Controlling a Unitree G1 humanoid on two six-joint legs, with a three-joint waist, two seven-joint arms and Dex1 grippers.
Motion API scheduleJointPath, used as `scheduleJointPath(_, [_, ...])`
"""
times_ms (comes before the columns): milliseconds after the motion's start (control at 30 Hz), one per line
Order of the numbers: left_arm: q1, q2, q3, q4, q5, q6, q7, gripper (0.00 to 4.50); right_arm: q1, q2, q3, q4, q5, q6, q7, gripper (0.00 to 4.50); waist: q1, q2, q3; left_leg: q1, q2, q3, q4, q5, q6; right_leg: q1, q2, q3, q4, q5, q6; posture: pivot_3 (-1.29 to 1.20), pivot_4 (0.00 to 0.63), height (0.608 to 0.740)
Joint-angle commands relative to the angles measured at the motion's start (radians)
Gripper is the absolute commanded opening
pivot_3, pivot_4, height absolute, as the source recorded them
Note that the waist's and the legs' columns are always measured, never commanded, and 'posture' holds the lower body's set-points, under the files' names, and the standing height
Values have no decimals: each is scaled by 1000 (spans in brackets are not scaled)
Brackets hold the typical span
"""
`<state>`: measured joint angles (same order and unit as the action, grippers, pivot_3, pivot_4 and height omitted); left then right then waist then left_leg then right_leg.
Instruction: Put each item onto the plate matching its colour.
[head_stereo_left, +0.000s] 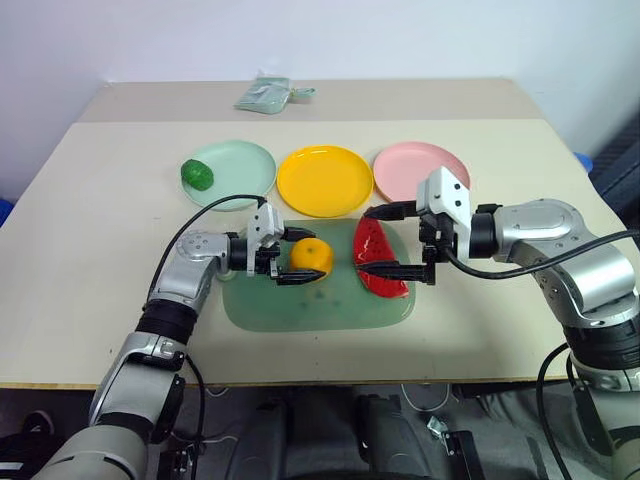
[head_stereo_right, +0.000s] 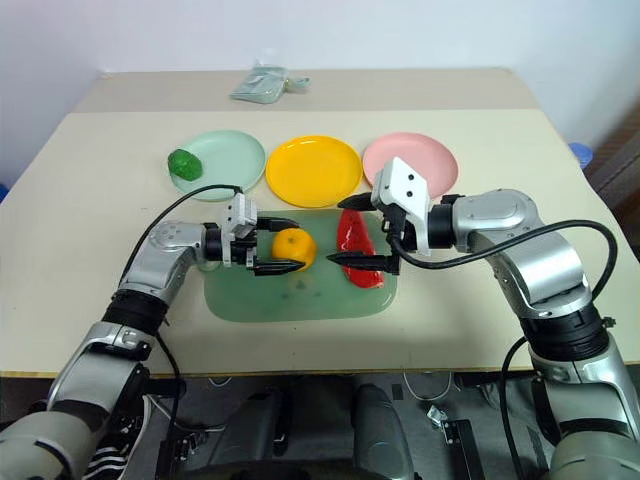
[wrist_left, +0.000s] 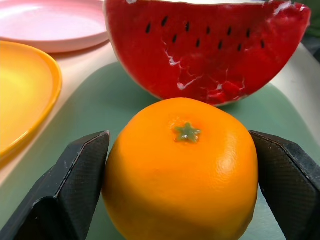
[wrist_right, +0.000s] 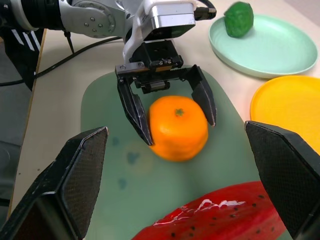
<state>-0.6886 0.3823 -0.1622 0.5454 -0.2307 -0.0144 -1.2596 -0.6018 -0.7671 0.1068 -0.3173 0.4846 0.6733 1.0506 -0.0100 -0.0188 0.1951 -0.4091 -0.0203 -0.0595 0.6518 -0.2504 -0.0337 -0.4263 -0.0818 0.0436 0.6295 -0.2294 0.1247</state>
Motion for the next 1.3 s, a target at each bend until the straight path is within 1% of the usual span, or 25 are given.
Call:
scheduleJointPath(33, [-34, -26, 51, 12, -40, -3, 17, 3337, 0, -7, -46, -47, 19, 5, -20, 4500, 1, 0, 0, 0, 0, 0, 0, 0, 0, 0, 0, 0, 0, 0, 0, 0, 150, 740])
scheduleJointPath(67, [-49, -32, 67, 21, -37, -17, 41, 3265, 1, -6, -48, -48, 19, 6, -26, 4500, 0, 0, 0, 0, 0, 0, 0, 0, 0, 0, 0, 0, 0, 0, 0, 0, 150, 740])
scheduleJointPath(233, [-156, -80, 144, 107, -50, -53, 167, 3265, -18, 17, -57, -21, 3, -19, -67, 4500, 0, 0, 0, 0, 0, -1, 0, 0, 0, 0, 0, 0, 0, 0, 0, 0, 150, 740])
scheduleJointPath(367, [-348, -146, 242, 333, -10, -102, 497, 3265, -95, 88, -45, 92, -70, -53, -182, 4500, -1, -1, 0, 0, 0, 0, 1, 0, 0, 0, 0, 0, 0, 0, 0, 0, 150, 740])
scheduleJointPath(500, [-446, -176, 242, 508, 39, -157, 595, 3265, -145, 134, -13, 185, -155, -75, -256, 4500, -2, 0, 0, 0, 0, 0, 0, 0, 0, 0, 0, 0, 0, 0, 1, 0, 150, 740])
scheduleJointPath(567, [-482, -190, 217, 592, 93, -197, 660, 3265, -162, 152, -11, 217, -167, -63, -273, 4500, -2, 0, 0, 0, -1, 0, -2, 0, 0, -1, 0, 0, -1, 0, 1, 0, 150, 740])
scheduleJointPath(667, [-505, -210, 216, 662, 121, -216, 688, 3265, -167, 161, -17, 217, -176, -65, -277, 4500, -2, 0, 0, 0, -1, 0, -2, 0, 0, -1, 0, 0, -1, 0, 1, 0, 150, 740])
scheduleJointPath(733, [-509, -217, 224, 692, 131, -217, 704, 4284, -163, 156, -19, 203, -179, -64, -274, 4500, -3, -1, 0, -1, -1, 0, -2, 0, 0, -2, 0, 0, -1, 0, 1, 0, 150, 740])
scheduleJointPath(767, [-508, -219, 227, 704, 137, -221, 710, 4464, -157, 150, -19, 192, -180, -71, -270, 4500, -3, 0, 0, -1, -1, 0, -2, 0, 0, -1, 0, 0, -1, 0, 1, 0, 150, 740])
scheduleJointPath(800, [-507, -220, 230, 712, 142, -225, 715, 4464, -152, 147, -20, 183, -178, -73, -265, 4500, -3, 0, 0, -1, -1, 0, -2, 0, 0, -2, 0, 0, 0, 0, 1, 0, 150, 740])
scheduleJointPath(900, [-504, -226, 248, 723, 136, -227, 717, 4464, -139, 140, -23, 165, -181, -68, -261, 4500, -3, 0, 0, -1, -1, 0, -2, 0, 0, -2, 0, 0, 0, 0, 1, 0, 150, 740])
scheduleJointPath(1067, [-513, -219, 273, 696, 115, -263, 657, 4464, -115, 126, -37, 134, -178, -47, -259, 4500, -2, 0, 0, -1, -1, 0, -2, 0, 0, -1, 0, 0, 0, 0, 1, 0, 150, 740])
scheduleJointPath(1100, [-513, -213, 284, 680, 99, -272, 613, 4464, -114, 120, -40, 118, -166, -10, -259, 4500, -2, 0, 0, -1, -1, 0, -1, 0, 0, -1, 0, 0, 0, 0, 1, 0, 150, 740])
scheduleJointPath(1167, [-496, -196, 307, 631, 51, -278, 452, 4464, -121, 102, -37, 79, -147, 90, -263, 4500, -2, 0, 0, -1, -1, 0, -1, 0, 0, -1, 0, 0, 0, 0, 1, 0, 150, 740])
scheduleJointPath(1233, [-457, -163, 306, 565, 17, -272, 274, 4464, -150, 101, -41, 32, -108, 252, -297, 4500, -5, 0, 0, -1, -1, 0, -2, 0, 0, -1, 0, 0, 0, 0, 1, 0, 150, 740])
scheduleJointPath(1300, [-419, -127, 311, 496, -24, -225, 140, 4464, -179, 113, -41, -26, -76, 400, -337, 4500, -10, 0, 0, -1, 0, 0, -2, 0, 0, -2, 0, 0, 0, 0, 0, 0, 150, 740])
